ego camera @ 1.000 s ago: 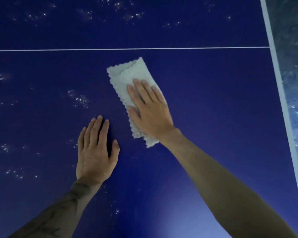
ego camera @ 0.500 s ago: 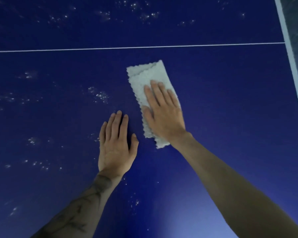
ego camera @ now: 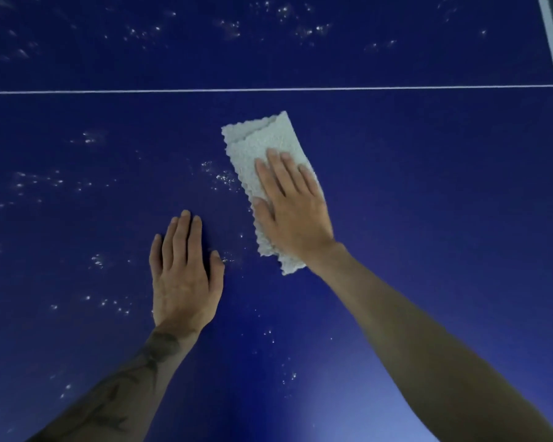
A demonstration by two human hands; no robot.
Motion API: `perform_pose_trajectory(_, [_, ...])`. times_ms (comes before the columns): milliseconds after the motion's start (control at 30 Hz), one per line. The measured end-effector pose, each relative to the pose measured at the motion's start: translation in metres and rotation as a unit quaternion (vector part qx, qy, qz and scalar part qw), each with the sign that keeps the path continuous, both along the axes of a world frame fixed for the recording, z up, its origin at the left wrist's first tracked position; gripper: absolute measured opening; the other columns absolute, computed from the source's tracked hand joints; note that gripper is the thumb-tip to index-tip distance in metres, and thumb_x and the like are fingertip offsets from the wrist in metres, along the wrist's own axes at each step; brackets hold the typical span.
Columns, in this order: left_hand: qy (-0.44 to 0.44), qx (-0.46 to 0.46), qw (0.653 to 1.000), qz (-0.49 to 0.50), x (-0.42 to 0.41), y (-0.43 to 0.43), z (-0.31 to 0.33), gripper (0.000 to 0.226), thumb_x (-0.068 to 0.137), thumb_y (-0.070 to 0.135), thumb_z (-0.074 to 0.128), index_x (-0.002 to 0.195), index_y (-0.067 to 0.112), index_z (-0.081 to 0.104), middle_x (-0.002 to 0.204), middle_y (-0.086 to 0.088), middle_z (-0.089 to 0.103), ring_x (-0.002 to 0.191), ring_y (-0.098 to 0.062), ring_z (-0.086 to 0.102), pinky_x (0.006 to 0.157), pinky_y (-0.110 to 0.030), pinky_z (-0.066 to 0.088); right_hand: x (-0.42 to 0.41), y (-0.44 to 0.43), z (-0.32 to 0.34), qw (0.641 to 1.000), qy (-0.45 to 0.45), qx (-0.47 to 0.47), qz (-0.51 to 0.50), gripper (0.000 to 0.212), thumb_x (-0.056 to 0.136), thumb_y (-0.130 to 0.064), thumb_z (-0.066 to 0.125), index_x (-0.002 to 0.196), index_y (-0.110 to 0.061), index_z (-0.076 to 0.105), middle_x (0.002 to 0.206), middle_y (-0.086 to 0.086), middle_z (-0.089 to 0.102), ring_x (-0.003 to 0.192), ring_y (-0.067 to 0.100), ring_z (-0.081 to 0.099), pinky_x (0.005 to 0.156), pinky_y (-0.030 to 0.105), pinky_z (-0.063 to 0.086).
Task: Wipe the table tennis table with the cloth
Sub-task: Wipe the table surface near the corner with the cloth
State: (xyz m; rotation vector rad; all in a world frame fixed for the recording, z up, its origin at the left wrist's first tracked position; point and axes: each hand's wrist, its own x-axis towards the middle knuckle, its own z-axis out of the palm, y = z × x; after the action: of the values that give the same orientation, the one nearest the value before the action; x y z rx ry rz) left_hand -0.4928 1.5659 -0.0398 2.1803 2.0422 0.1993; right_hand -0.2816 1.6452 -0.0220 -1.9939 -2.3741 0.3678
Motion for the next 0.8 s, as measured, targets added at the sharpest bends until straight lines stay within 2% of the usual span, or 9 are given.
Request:
perform_pose_trajectory(67, [-0.009,0.003,1.0,0.003,-0.002,0.0,-0.002,0.062,0.106,0.034,0.035,0.161,0.005,0.031,0.17,-0.012,0.028,0.158,-0.03,0.026,0.131,-0.051,0.015,0.028,0.005,0.0,0.999,0.003,-0.007,-0.035,0.066,0.112,-0.048,0.02,0.171,-0.022,0.006,0.179,0.002,0.0,0.165,0.021,-0.003,0.134,0.044,-0.001])
perform_pose_trajectory(167, [-0.016,0.006,1.0,0.001,-0.004,0.001,-0.002,0.062,0.106,0.035,0.036,0.16,0.005,0.033,0.169,-0.013,0.03,0.157,-0.03,0.027,0.131,-0.051,0.015,0.055,0.037,0.003,0.989,-0.012,-0.001,-0.148,0.066,0.112,-0.047,0.02,0.171,-0.02,0.006,0.179,0.006,0.001,0.165,0.024,-0.002,0.134,0.045,0.001])
perform_pose_trajectory(267, [-0.016,0.013,1.0,-0.002,-0.003,0.0,-0.001,0.062,0.106,0.035,0.036,0.16,0.004,0.034,0.168,-0.014,0.031,0.157,-0.031,0.028,0.13,-0.052,0.017,0.03,0.071,0.004,0.979,-0.009,0.007,-0.203,0.068,0.112,-0.046,0.019,0.171,-0.016,0.004,0.179,0.01,0.0,0.165,0.027,-0.002,0.134,0.048,0.001])
perform_pose_trajectory(333, [-0.011,0.017,1.0,-0.003,-0.003,0.001,-0.002,0.062,0.106,0.034,0.038,0.159,0.003,0.035,0.168,-0.015,0.033,0.156,-0.032,0.03,0.129,-0.053,0.019,-0.001,0.078,0.003,0.985,0.007,0.002,-0.17,0.069,0.11,-0.046,0.02,0.171,-0.017,0.006,0.179,0.009,0.0,0.165,0.027,-0.001,0.134,0.047,0.001])
perform_pose_trajectory(433, [-0.007,0.015,1.0,-0.004,-0.003,0.0,-0.002,0.063,0.105,0.034,0.039,0.16,0.003,0.033,0.168,-0.015,0.032,0.156,-0.033,0.03,0.129,-0.054,0.019,-0.034,0.046,0.001,1.0,-0.005,0.013,-0.014,0.067,0.111,-0.046,0.023,0.171,-0.017,0.013,0.179,0.009,0.006,0.165,0.028,0.005,0.134,0.047,0.004])
perform_pose_trajectory(500, [-0.006,0.012,1.0,-0.008,-0.004,0.0,-0.001,0.063,0.106,0.034,0.037,0.161,0.003,0.032,0.168,-0.015,0.031,0.156,-0.033,0.029,0.129,-0.054,0.019,-0.024,0.02,-0.001,0.998,-0.01,0.02,0.064,0.065,0.113,-0.047,0.023,0.171,-0.018,0.015,0.179,0.007,0.008,0.165,0.026,0.006,0.134,0.047,0.007])
perform_pose_trajectory(533, [-0.007,0.012,1.0,-0.008,-0.003,0.001,-0.001,0.063,0.106,0.034,0.037,0.16,0.003,0.032,0.168,-0.015,0.031,0.156,-0.033,0.03,0.129,-0.054,0.019,-0.01,0.013,-0.001,0.998,-0.009,0.015,0.065,0.065,0.113,-0.048,0.023,0.171,-0.019,0.014,0.179,0.005,0.007,0.166,0.024,0.004,0.134,0.046,0.006])
perform_pose_trajectory(667, [-0.008,0.006,1.0,-0.004,-0.003,0.001,0.0,0.063,0.106,0.034,0.037,0.16,0.003,0.032,0.168,-0.015,0.031,0.156,-0.033,0.029,0.13,-0.053,0.017,0.044,0.023,0.003,0.996,-0.026,-0.004,-0.088,0.065,0.113,-0.047,0.019,0.171,-0.022,0.005,0.179,0.003,0.0,0.165,0.021,-0.004,0.135,0.045,0.0])
perform_pose_trajectory(800, [-0.006,0.005,1.0,-0.005,-0.003,0.001,-0.001,0.063,0.105,0.033,0.039,0.16,0.004,0.032,0.168,-0.014,0.031,0.156,-0.033,0.029,0.13,-0.053,0.018,0.009,0.049,0.004,0.982,-0.003,0.012,-0.188,0.067,0.112,-0.045,0.019,0.171,-0.016,0.006,0.179,0.01,0.001,0.165,0.028,-0.001,0.134,0.049,0.003])
